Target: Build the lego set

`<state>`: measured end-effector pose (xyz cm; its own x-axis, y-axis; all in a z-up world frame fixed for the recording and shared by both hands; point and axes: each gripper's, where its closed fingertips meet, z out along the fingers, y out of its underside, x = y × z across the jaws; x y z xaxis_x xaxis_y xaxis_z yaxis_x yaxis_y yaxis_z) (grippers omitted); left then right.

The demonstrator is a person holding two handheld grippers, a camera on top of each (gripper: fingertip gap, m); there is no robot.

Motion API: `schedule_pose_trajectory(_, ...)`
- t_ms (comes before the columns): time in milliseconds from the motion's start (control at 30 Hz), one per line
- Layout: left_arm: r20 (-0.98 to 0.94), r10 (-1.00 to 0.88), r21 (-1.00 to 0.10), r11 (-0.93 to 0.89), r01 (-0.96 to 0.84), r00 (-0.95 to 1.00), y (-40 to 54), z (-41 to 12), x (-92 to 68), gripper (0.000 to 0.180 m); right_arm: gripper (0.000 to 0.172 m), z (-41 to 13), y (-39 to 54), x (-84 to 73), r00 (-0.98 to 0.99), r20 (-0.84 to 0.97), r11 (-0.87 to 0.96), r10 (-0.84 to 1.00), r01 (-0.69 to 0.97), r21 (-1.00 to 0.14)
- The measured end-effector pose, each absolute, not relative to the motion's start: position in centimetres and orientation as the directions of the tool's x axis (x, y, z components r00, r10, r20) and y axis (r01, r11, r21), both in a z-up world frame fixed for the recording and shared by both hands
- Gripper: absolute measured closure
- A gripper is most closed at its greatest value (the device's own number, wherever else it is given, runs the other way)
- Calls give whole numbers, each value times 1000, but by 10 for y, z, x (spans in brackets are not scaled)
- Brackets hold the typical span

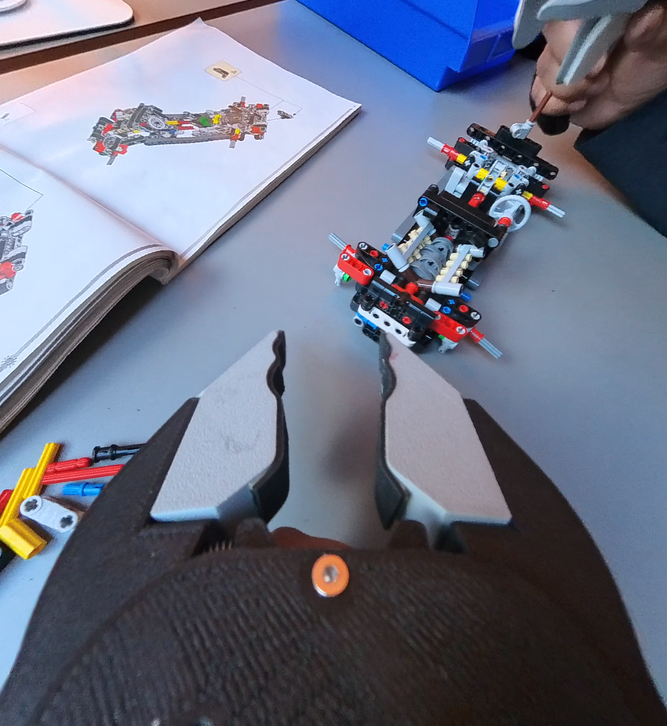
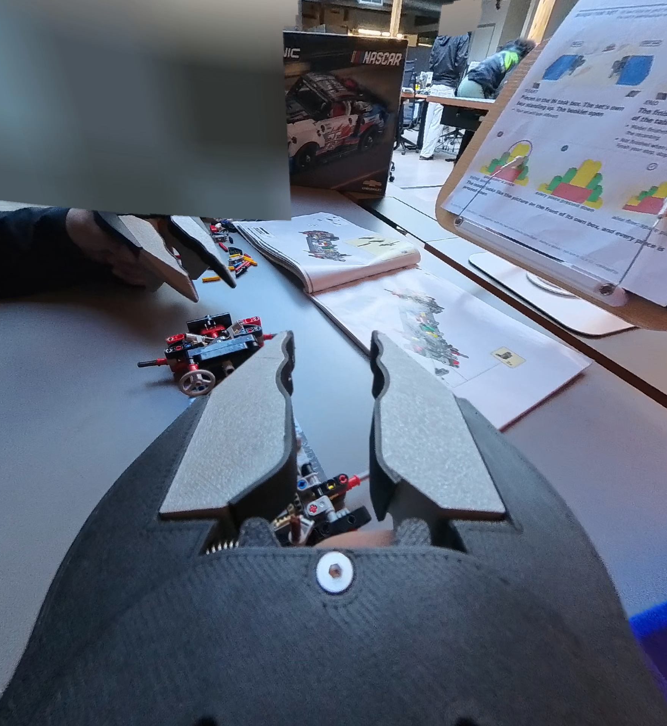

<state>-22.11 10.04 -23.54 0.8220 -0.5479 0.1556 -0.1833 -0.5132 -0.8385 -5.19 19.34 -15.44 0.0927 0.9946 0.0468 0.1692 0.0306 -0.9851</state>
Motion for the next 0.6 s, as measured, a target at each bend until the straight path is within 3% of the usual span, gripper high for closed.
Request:
schedule_pose_trajectory(333,10,-291,-858,-493,-141,957,124,-219,-292,131,137,-147,191,-52,86,28,17,996,130,-991)
schedule_pose_trajectory(600,25,-130,-650,-755,-83,991,128,-247,-389,101,138,-157,184,-56,54,13,4,998,163,-987)
